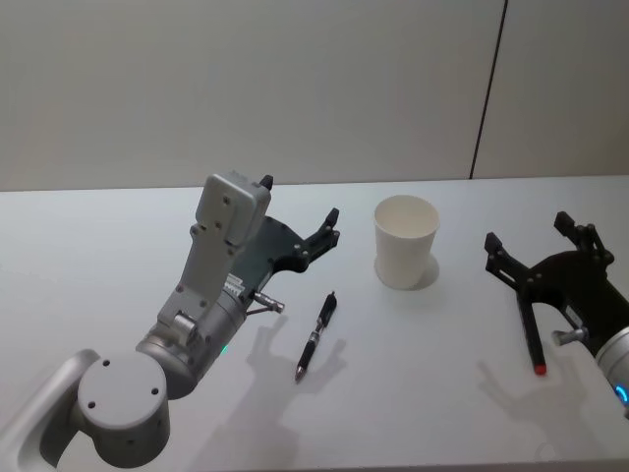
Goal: Place the pen into the pen holder.
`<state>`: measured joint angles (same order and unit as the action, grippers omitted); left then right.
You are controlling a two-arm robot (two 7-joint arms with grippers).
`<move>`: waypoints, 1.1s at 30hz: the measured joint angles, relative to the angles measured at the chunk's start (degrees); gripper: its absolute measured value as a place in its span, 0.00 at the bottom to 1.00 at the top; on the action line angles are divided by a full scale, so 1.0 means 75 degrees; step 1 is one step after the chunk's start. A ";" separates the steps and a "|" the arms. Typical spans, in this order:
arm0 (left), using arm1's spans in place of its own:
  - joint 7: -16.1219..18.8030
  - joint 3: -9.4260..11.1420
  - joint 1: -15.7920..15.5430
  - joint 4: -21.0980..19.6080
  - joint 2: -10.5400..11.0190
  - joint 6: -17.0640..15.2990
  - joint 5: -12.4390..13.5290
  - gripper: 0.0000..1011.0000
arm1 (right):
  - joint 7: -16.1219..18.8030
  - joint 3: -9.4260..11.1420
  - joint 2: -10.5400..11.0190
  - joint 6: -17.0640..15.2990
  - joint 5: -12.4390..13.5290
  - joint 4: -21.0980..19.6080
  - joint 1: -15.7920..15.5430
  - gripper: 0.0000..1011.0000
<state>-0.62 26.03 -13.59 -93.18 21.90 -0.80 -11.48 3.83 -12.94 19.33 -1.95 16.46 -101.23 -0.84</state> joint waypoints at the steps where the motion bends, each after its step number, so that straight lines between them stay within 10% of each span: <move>1: 0.0000 -0.0001 0.0000 0.0000 0.0000 0.0000 0.0000 0.99 | 0.0000 0.0000 0.0001 0.0000 0.0000 0.0000 0.0000 0.99; 21: 0.0000 -0.0001 0.0000 0.0000 0.0000 0.0000 0.0000 0.99 | 0.0000 0.0000 -0.0007 -0.0016 -0.0001 0.0000 0.0003 0.99; 33: 0.0000 0.0000 0.0000 0.0000 0.0000 0.0000 0.0000 0.99 | -0.0020 0.0026 -0.0134 -0.0720 0.0037 0.0127 0.0287 0.99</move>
<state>-0.63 26.03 -13.59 -93.18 21.89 -0.80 -11.48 3.68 -12.74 18.33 -7.35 16.75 -100.28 1.31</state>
